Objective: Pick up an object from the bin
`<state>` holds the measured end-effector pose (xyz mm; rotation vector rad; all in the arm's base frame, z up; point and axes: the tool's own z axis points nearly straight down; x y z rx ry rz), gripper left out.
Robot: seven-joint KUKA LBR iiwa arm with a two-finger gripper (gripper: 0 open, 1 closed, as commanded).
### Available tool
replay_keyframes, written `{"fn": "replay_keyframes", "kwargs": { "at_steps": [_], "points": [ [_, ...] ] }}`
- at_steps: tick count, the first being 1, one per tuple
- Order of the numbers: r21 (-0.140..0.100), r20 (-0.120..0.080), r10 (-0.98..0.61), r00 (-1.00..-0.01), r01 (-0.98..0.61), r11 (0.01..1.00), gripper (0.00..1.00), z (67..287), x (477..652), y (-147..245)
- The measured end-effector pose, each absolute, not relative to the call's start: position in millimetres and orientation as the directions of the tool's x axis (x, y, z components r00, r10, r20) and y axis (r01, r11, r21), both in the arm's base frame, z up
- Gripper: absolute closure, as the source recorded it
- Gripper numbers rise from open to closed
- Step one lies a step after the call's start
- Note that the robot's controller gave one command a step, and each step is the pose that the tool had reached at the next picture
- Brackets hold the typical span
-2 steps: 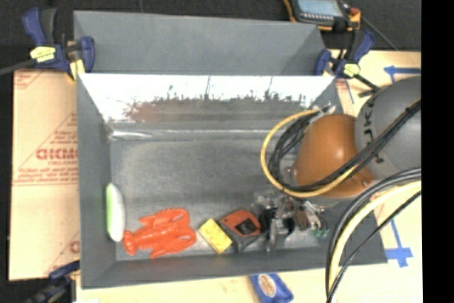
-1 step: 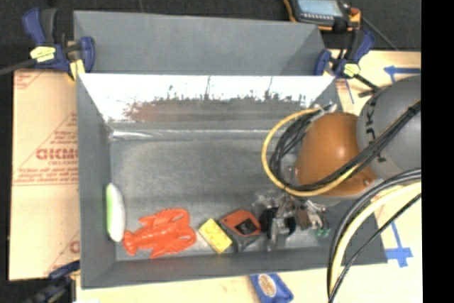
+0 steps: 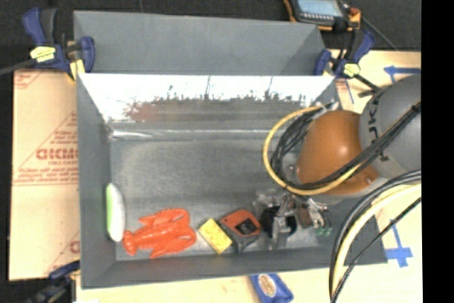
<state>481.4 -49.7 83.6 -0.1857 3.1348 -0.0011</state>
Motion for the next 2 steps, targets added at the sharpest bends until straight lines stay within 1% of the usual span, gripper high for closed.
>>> {"fn": "replay_keyframes", "kwargs": {
  "at_steps": [1, 2],
  "points": [
    [0.001, 0.004, -0.119, -0.993, -0.119, 0.993, 1.00, 94, 480.2, -50],
    [0.001, 0.006, -0.119, -0.993, -0.119, 0.993, 1.00, 116, 479.5, -50]
  ]
}}
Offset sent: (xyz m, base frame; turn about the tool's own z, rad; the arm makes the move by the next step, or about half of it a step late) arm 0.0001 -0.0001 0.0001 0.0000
